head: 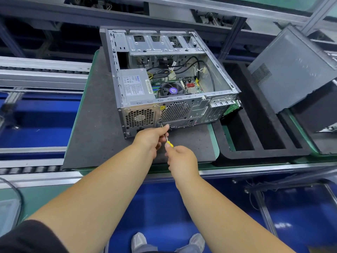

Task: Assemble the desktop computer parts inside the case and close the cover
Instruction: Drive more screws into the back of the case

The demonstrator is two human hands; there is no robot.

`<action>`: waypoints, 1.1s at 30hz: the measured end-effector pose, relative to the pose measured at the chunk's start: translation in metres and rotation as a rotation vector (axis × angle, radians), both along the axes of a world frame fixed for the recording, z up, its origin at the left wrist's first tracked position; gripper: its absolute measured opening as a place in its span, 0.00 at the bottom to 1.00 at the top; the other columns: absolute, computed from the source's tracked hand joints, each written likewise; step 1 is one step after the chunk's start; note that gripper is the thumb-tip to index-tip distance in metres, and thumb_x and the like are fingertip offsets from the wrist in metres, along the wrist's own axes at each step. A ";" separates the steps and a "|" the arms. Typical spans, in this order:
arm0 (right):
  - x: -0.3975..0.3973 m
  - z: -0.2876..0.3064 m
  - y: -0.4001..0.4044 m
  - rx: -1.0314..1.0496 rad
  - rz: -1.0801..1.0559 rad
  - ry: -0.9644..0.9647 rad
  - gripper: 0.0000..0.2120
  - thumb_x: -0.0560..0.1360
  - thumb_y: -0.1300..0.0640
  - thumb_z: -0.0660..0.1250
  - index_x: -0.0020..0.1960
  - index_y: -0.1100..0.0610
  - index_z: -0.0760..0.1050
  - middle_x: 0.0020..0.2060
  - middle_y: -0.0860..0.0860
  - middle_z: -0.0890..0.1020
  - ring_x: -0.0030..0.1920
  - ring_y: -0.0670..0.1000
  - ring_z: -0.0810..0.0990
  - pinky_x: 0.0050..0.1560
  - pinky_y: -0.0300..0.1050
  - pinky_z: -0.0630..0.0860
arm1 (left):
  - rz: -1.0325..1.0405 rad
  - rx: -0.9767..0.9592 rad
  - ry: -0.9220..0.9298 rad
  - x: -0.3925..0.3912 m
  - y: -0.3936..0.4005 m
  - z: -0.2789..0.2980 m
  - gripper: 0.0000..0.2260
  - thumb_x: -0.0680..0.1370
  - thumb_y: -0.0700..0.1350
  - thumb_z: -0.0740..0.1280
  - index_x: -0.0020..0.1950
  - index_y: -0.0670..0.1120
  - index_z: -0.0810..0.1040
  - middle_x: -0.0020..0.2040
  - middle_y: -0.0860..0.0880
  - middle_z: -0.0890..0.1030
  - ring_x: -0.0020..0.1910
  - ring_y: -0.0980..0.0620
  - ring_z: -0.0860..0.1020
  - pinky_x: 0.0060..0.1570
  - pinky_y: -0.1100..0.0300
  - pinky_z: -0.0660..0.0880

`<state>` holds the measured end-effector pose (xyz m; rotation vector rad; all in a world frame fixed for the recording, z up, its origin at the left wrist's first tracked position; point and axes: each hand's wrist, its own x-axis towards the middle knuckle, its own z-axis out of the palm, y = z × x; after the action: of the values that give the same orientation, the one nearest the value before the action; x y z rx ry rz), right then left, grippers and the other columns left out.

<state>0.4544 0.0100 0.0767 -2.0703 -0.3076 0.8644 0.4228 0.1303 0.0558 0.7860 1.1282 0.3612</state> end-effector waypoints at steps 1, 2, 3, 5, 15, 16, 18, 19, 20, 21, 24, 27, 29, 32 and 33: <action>0.000 0.001 0.001 -0.007 -0.015 -0.022 0.22 0.80 0.44 0.64 0.41 0.62 0.79 0.26 0.49 0.75 0.29 0.50 0.71 0.35 0.44 0.69 | 0.003 -0.005 -0.010 0.000 -0.001 0.000 0.10 0.72 0.49 0.76 0.36 0.45 0.80 0.31 0.51 0.80 0.27 0.58 0.72 0.28 0.66 0.69; 0.001 0.002 0.003 0.015 -0.052 0.046 0.22 0.80 0.44 0.63 0.38 0.60 0.79 0.26 0.49 0.74 0.28 0.50 0.70 0.32 0.43 0.68 | 0.004 -0.014 -0.024 -0.001 -0.001 0.000 0.10 0.73 0.49 0.75 0.37 0.44 0.80 0.30 0.51 0.80 0.27 0.58 0.73 0.27 0.67 0.70; 0.001 0.003 0.005 0.070 -0.108 0.213 0.23 0.81 0.44 0.62 0.37 0.59 0.78 0.24 0.49 0.72 0.26 0.49 0.67 0.28 0.41 0.65 | 0.004 -0.026 -0.048 -0.002 -0.001 0.000 0.10 0.73 0.49 0.75 0.38 0.44 0.81 0.30 0.52 0.80 0.27 0.58 0.73 0.27 0.67 0.71; 0.005 0.006 0.006 0.204 -0.215 0.746 0.23 0.82 0.43 0.60 0.38 0.59 0.76 0.22 0.48 0.67 0.21 0.45 0.60 0.20 0.37 0.57 | -0.003 -0.053 -0.121 -0.005 -0.001 0.000 0.08 0.76 0.48 0.72 0.42 0.44 0.81 0.32 0.52 0.81 0.30 0.58 0.76 0.29 0.67 0.74; 0.008 0.009 0.000 0.021 0.056 0.146 0.19 0.75 0.43 0.70 0.40 0.60 0.78 0.30 0.55 0.77 0.27 0.48 0.74 0.30 0.43 0.72 | -0.024 -0.015 -0.106 -0.004 0.003 0.005 0.07 0.78 0.43 0.69 0.41 0.43 0.80 0.31 0.52 0.82 0.28 0.60 0.76 0.25 0.70 0.71; 0.008 0.007 0.000 -0.065 0.118 -0.078 0.20 0.76 0.43 0.68 0.40 0.60 0.77 0.32 0.55 0.80 0.30 0.50 0.76 0.34 0.46 0.75 | -0.020 -0.012 -0.102 -0.004 0.002 0.005 0.07 0.78 0.43 0.70 0.41 0.43 0.80 0.30 0.52 0.82 0.27 0.60 0.76 0.24 0.71 0.70; 0.007 0.006 0.001 -0.094 0.140 -0.214 0.20 0.79 0.44 0.65 0.41 0.59 0.78 0.31 0.52 0.81 0.32 0.52 0.77 0.37 0.48 0.75 | -0.002 -0.008 -0.090 -0.003 0.000 0.005 0.07 0.77 0.44 0.71 0.40 0.43 0.80 0.30 0.52 0.82 0.25 0.61 0.76 0.23 0.71 0.68; 0.005 0.007 0.003 -0.030 0.080 -0.075 0.20 0.80 0.45 0.63 0.40 0.59 0.79 0.29 0.50 0.79 0.29 0.50 0.75 0.34 0.46 0.74 | 0.006 -0.004 -0.075 -0.002 0.000 0.005 0.07 0.76 0.44 0.72 0.39 0.44 0.80 0.30 0.52 0.81 0.24 0.61 0.75 0.22 0.70 0.68; 0.003 0.008 0.007 0.028 -0.011 0.152 0.20 0.81 0.45 0.62 0.40 0.60 0.79 0.26 0.50 0.77 0.26 0.48 0.72 0.29 0.43 0.71 | 0.008 -0.005 -0.052 -0.001 0.000 0.005 0.08 0.75 0.45 0.73 0.37 0.45 0.79 0.29 0.52 0.80 0.22 0.60 0.73 0.21 0.69 0.66; 0.002 0.011 0.010 0.091 -0.096 0.426 0.21 0.82 0.46 0.61 0.41 0.60 0.80 0.26 0.49 0.75 0.24 0.47 0.69 0.24 0.40 0.67 | 0.002 -0.013 -0.023 -0.001 0.001 0.005 0.10 0.74 0.47 0.74 0.35 0.46 0.79 0.28 0.52 0.77 0.22 0.59 0.71 0.19 0.68 0.65; 0.004 0.017 0.009 0.241 -0.222 0.933 0.24 0.83 0.44 0.57 0.43 0.62 0.79 0.26 0.50 0.73 0.23 0.44 0.64 0.21 0.35 0.61 | 0.005 -0.068 0.026 0.000 0.003 0.005 0.14 0.72 0.50 0.75 0.30 0.47 0.77 0.24 0.52 0.73 0.22 0.57 0.63 0.17 0.69 0.59; 0.007 0.020 0.004 0.196 -0.139 0.789 0.23 0.81 0.43 0.61 0.45 0.62 0.80 0.29 0.52 0.75 0.25 0.46 0.69 0.24 0.36 0.67 | 0.018 -0.073 0.026 0.002 0.003 0.004 0.14 0.72 0.50 0.75 0.30 0.47 0.78 0.26 0.52 0.74 0.24 0.57 0.64 0.19 0.67 0.62; 0.004 0.021 0.003 0.130 -0.069 0.542 0.18 0.78 0.44 0.68 0.45 0.60 0.78 0.30 0.52 0.75 0.26 0.47 0.72 0.26 0.39 0.69 | 0.033 -0.063 -0.008 0.003 0.003 0.002 0.13 0.72 0.48 0.75 0.31 0.46 0.78 0.28 0.51 0.76 0.26 0.57 0.67 0.24 0.65 0.64; 0.002 0.018 0.004 0.070 -0.060 0.300 0.14 0.79 0.49 0.67 0.43 0.59 0.77 0.29 0.51 0.74 0.25 0.46 0.70 0.26 0.38 0.67 | 0.022 -0.061 -0.056 0.001 0.003 0.003 0.10 0.73 0.47 0.75 0.35 0.46 0.79 0.28 0.52 0.79 0.24 0.59 0.71 0.24 0.68 0.66; 0.002 0.018 0.005 0.067 -0.079 0.299 0.15 0.80 0.49 0.66 0.42 0.59 0.78 0.27 0.50 0.74 0.24 0.46 0.69 0.25 0.38 0.66 | 0.012 -0.069 -0.075 0.000 0.002 0.004 0.09 0.73 0.47 0.75 0.36 0.46 0.79 0.28 0.53 0.79 0.24 0.60 0.72 0.23 0.69 0.68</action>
<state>0.4561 0.0154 0.0943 -1.8467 -0.0911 1.0835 0.4223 0.1327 0.0595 0.7001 1.0703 0.3578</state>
